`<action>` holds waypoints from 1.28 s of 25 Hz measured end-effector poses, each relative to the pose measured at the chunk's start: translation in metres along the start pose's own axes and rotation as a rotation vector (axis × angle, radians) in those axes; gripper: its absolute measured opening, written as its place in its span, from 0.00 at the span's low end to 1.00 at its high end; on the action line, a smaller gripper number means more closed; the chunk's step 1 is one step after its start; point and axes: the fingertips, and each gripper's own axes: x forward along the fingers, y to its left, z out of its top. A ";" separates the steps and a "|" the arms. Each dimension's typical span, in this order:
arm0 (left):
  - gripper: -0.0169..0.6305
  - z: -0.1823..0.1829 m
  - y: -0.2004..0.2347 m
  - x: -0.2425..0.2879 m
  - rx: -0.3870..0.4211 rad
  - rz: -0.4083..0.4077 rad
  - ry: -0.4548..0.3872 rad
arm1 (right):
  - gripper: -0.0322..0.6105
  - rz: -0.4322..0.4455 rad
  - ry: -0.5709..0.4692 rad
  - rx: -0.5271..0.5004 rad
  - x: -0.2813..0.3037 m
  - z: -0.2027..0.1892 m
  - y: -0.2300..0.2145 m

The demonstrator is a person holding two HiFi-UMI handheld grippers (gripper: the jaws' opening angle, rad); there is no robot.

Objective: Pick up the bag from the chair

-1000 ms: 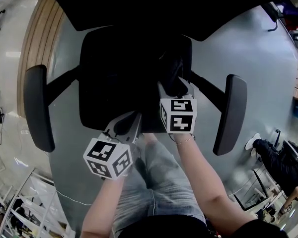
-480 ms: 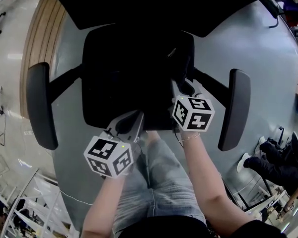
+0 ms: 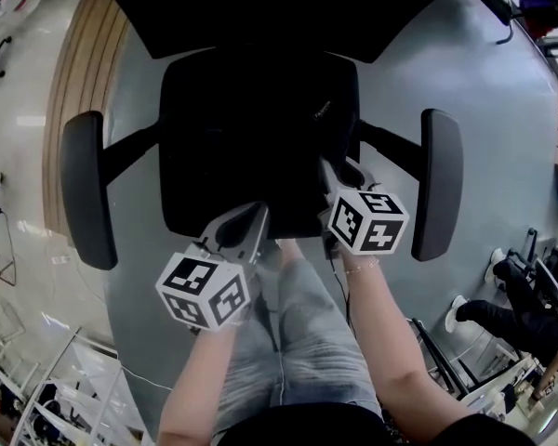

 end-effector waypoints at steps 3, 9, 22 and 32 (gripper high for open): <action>0.05 0.001 -0.006 -0.015 0.008 -0.004 -0.006 | 0.14 0.026 -0.028 -0.025 -0.019 0.001 0.017; 0.05 0.012 -0.013 -0.044 0.064 -0.024 -0.012 | 0.14 0.049 -0.065 -0.005 -0.044 0.007 0.048; 0.05 0.029 -0.024 -0.127 0.160 -0.059 -0.049 | 0.14 0.048 -0.206 0.094 -0.115 0.011 0.120; 0.05 0.019 -0.034 -0.192 0.207 -0.089 -0.085 | 0.14 0.066 -0.299 0.070 -0.175 0.003 0.178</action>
